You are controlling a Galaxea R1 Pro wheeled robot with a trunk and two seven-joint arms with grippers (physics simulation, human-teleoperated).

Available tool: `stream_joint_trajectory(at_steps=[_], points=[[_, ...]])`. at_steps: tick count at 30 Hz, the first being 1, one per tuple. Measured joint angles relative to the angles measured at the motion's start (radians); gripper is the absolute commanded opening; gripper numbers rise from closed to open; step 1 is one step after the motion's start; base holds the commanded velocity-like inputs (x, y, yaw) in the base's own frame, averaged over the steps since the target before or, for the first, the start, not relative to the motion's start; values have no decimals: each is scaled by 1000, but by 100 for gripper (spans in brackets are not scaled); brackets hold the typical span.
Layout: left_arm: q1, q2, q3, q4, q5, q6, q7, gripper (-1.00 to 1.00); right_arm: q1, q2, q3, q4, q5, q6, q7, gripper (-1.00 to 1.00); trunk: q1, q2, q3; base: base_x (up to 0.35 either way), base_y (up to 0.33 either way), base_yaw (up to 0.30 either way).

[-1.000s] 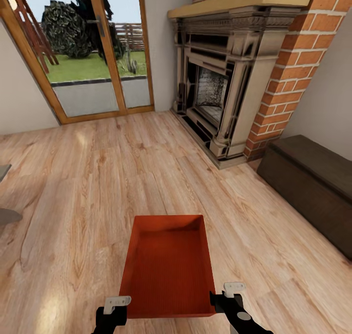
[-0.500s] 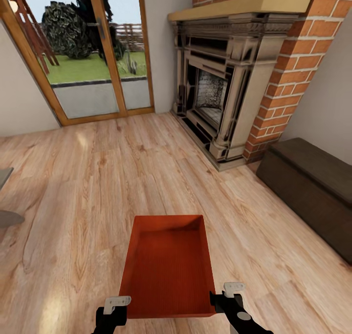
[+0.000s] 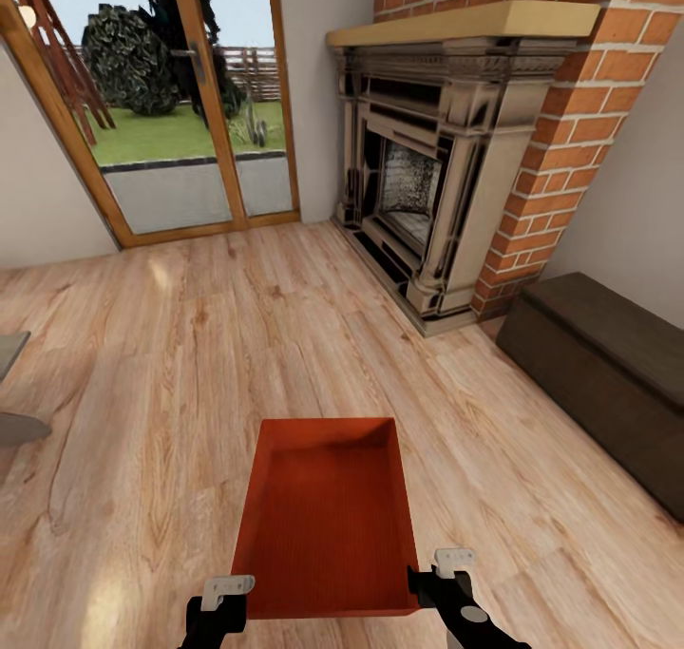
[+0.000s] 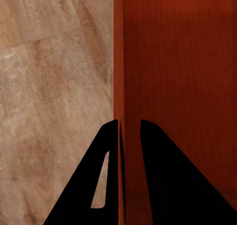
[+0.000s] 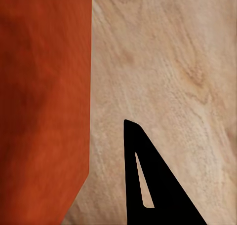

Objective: Move the two storage containers from the living room to the garage. In the garage, place one container on the floor and stack the other container on top of it (either order is fine).

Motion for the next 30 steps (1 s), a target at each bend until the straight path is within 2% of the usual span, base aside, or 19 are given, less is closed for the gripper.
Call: stream_joint_trajectory(at_steps=[30], points=[[0,1,1,0,-3,0,-1,-100,0,0,0,0,0,0,1,-100,-115,210,94,0,0,0]])
